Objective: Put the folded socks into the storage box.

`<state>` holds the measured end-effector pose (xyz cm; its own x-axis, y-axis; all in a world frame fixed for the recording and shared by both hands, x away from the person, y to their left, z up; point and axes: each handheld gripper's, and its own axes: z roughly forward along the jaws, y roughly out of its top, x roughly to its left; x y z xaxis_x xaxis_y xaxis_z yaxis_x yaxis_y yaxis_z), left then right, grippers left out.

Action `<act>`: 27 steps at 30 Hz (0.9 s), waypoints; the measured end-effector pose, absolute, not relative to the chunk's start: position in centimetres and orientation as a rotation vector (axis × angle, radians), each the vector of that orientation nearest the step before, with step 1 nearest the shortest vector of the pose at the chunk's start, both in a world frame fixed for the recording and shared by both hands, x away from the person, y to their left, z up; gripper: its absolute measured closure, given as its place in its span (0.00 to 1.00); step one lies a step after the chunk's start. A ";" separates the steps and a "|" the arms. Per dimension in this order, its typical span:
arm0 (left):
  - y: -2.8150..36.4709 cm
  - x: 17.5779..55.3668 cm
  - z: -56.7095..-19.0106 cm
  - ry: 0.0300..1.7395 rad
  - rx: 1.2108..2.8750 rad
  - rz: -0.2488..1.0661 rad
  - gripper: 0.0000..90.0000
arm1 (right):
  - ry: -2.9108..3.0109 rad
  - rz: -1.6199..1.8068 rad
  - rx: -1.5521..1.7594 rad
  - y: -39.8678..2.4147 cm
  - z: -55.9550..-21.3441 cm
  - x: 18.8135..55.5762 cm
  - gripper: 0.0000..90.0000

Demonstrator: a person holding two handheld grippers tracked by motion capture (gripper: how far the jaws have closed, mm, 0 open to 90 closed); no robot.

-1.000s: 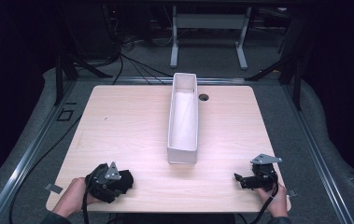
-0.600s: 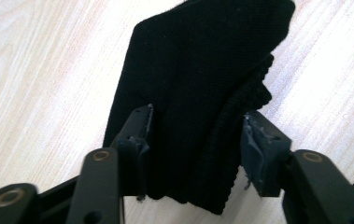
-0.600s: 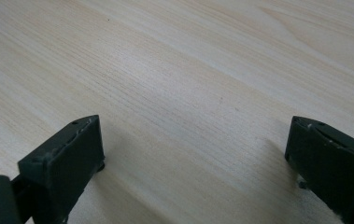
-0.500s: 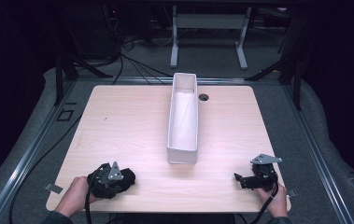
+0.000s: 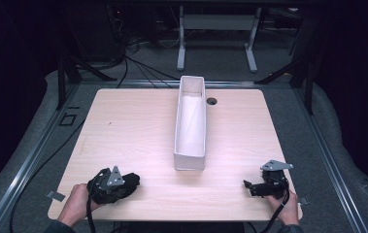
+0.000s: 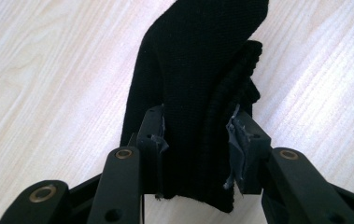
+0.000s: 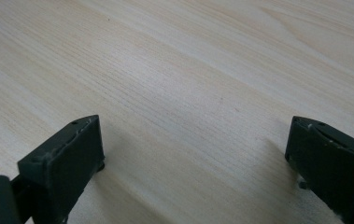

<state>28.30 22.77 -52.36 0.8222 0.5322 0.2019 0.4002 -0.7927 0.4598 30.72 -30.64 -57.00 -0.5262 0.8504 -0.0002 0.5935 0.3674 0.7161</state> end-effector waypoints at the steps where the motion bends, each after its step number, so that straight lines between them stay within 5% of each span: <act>1: 22.8 28.3 -52.3 0.698 2.599 0.455 0.69 | 2.263 0.954 1.261 -30.6 -57.0 30.7 0.04; 27: 22.3 29.3 -49.5 0.649 2.551 0.503 0.69 | 2.289 0.949 1.248 -30.5 -57.1 30.9 0.00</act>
